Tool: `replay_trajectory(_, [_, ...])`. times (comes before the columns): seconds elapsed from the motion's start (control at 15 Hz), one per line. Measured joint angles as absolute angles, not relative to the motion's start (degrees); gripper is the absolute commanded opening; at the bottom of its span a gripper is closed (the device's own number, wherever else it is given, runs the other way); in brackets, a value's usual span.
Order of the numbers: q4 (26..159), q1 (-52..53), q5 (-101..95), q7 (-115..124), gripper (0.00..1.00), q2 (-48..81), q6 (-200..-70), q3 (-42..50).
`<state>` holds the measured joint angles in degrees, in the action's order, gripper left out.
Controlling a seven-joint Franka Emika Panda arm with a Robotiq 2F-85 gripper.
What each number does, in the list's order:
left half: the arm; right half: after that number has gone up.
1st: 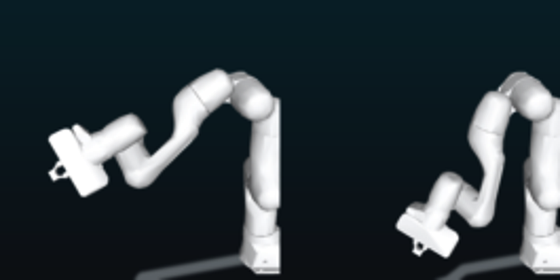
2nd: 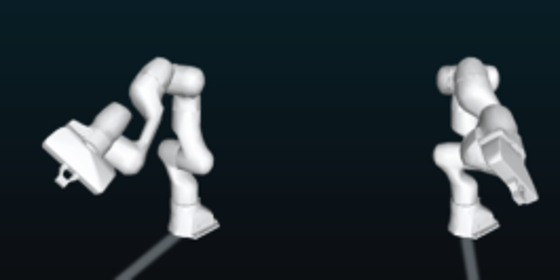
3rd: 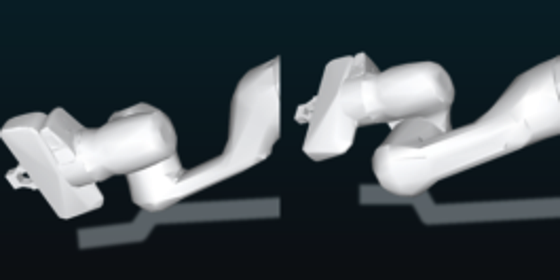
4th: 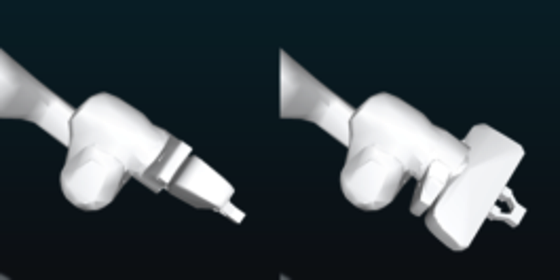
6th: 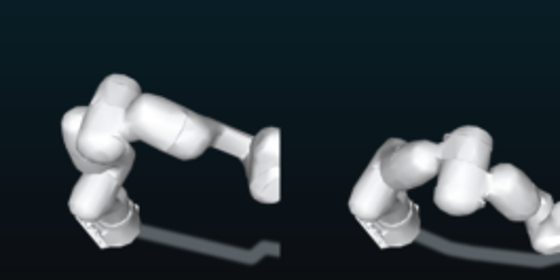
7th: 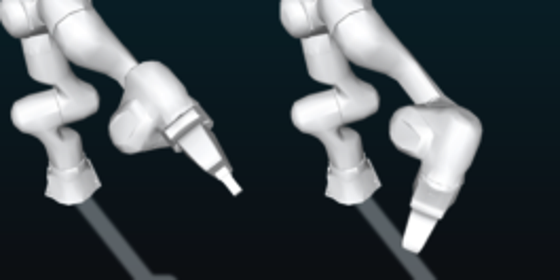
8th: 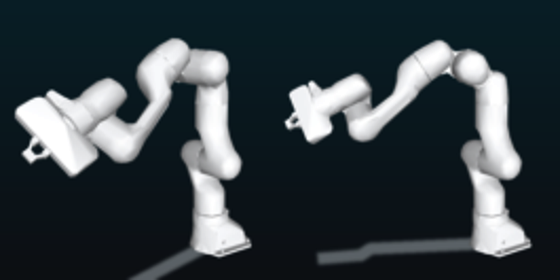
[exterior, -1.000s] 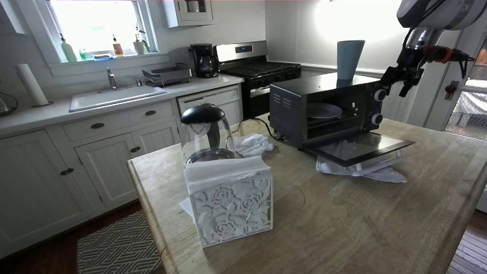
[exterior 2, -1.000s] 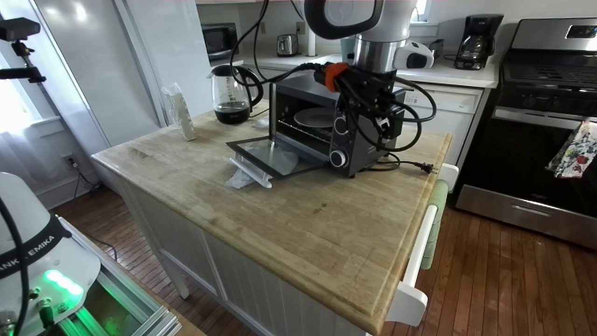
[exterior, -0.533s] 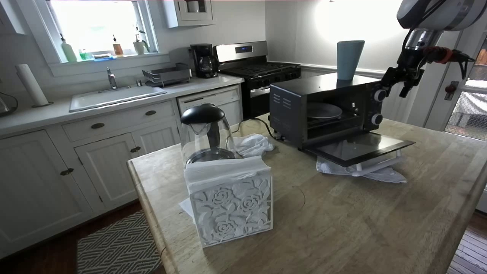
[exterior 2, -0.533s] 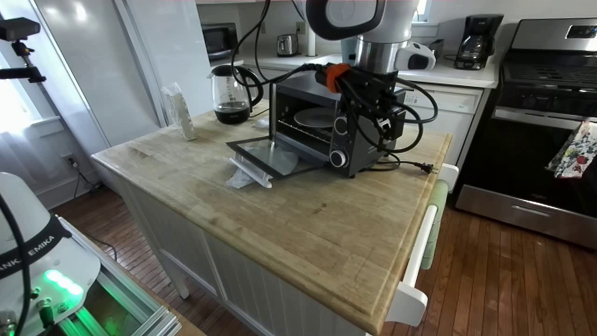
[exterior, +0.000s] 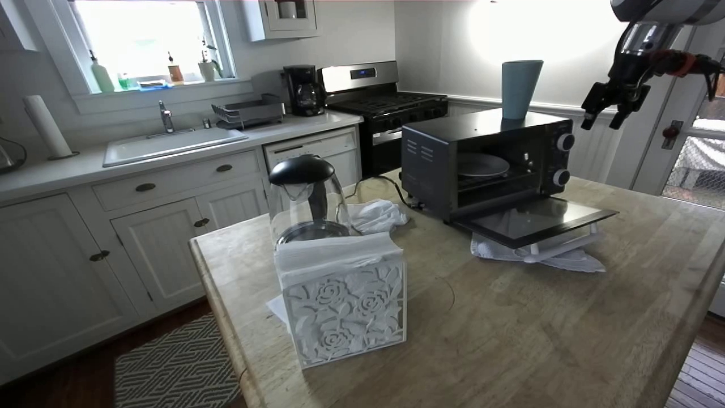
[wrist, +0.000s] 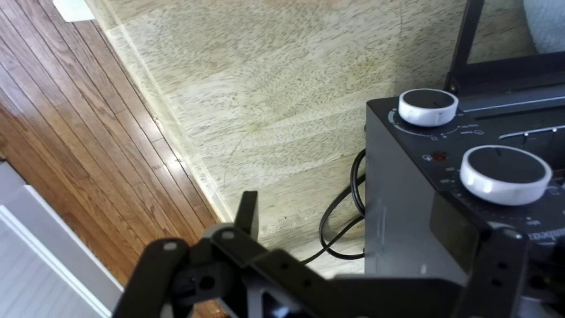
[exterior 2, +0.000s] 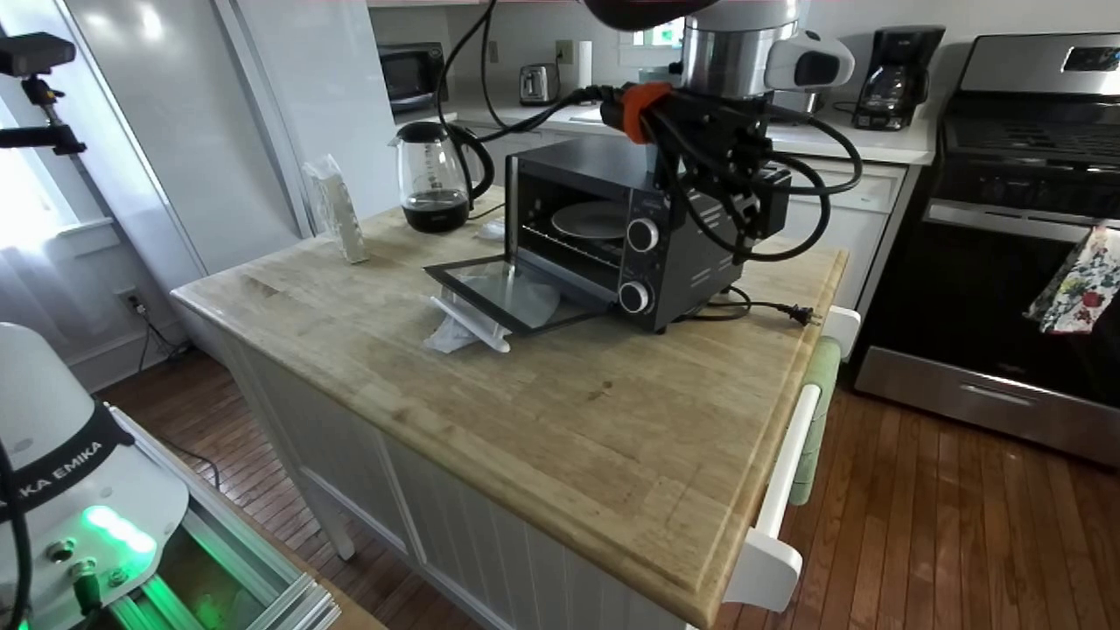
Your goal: Twist the knob on the oven
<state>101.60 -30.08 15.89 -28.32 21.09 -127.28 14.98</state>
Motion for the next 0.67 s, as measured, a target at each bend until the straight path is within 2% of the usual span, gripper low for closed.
replay_trajectory(0.53, [117.9,-28.1,11.7,-30.7,1.0,9.5,-127.1,15.6])
replay_trajectory(0.67, [123.5,-27.1,12.6,-33.6,1.0,5.6,-131.0,15.5])
